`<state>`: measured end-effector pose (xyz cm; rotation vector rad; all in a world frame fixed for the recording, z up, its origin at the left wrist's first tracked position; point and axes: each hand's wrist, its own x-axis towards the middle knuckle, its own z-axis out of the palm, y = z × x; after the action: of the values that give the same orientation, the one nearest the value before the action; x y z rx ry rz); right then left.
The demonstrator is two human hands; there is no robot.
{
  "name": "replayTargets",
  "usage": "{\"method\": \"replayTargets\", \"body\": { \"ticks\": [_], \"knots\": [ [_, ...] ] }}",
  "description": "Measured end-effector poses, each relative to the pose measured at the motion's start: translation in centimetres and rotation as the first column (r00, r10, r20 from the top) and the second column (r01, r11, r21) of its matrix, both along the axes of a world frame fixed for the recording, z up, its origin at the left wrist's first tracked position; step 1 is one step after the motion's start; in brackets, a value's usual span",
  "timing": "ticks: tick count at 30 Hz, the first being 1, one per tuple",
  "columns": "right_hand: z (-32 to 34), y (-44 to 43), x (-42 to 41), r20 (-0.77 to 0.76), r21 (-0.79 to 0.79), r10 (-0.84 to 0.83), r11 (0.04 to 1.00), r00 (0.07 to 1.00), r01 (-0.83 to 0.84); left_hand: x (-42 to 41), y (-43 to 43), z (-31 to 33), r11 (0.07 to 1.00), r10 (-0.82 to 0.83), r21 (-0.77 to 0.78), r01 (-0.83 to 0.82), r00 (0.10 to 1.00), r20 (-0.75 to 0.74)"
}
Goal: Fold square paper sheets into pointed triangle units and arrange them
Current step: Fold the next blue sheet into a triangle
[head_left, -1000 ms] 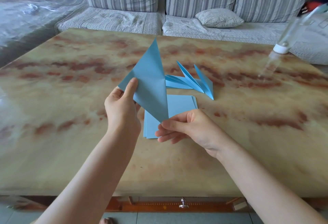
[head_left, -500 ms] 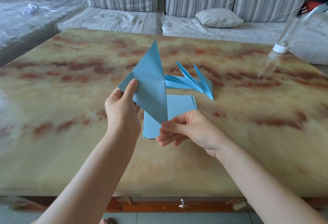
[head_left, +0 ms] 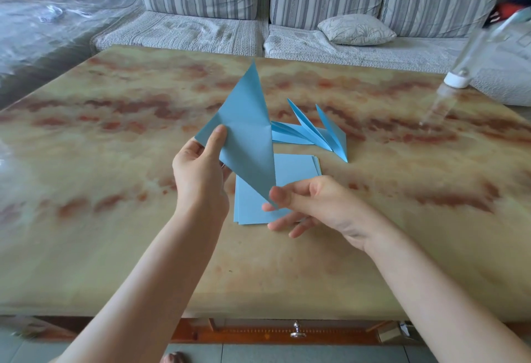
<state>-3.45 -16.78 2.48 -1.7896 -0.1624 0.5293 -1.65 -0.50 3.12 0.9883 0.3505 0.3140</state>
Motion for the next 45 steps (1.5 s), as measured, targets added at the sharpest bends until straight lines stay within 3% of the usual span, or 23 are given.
{"method": "replayTargets", "body": {
  "ticks": [3,6,11,19,24,45],
  "knots": [
    [1.0,-0.5,0.6,0.062,0.072,-0.064,0.996,0.996,0.060,0.0,-0.3,-0.4,0.993,-0.102,0.061,0.103,0.995,-0.019],
    [1.4,-0.8,1.3,0.118,0.202,-0.230,0.958,0.966,0.204,-0.1,-0.7,-0.8,0.960,-0.222,0.164,0.226,0.974,-0.042],
    [0.8,-0.8,1.7,0.100,0.248,-0.377,0.906,0.921,0.344,-0.2,-1.2,-1.1,0.930,-0.299,0.213,0.300,0.953,-0.040],
    [0.9,-1.4,2.0,-0.006,0.325,-0.377,0.875,0.926,0.359,-0.2,-1.2,-1.2,0.908,-0.303,0.294,0.298,0.952,-0.029],
    [0.7,-1.3,2.1,0.046,0.330,-0.448,0.850,0.893,0.409,-0.2,-1.2,-1.4,0.901,-0.299,0.319,0.296,0.953,-0.038],
    [0.8,-2.3,2.8,-0.049,0.383,-0.467,0.807,0.883,0.449,-0.1,-1.4,-1.6,0.849,-0.319,0.421,0.319,0.945,-0.073]
  ]
}}
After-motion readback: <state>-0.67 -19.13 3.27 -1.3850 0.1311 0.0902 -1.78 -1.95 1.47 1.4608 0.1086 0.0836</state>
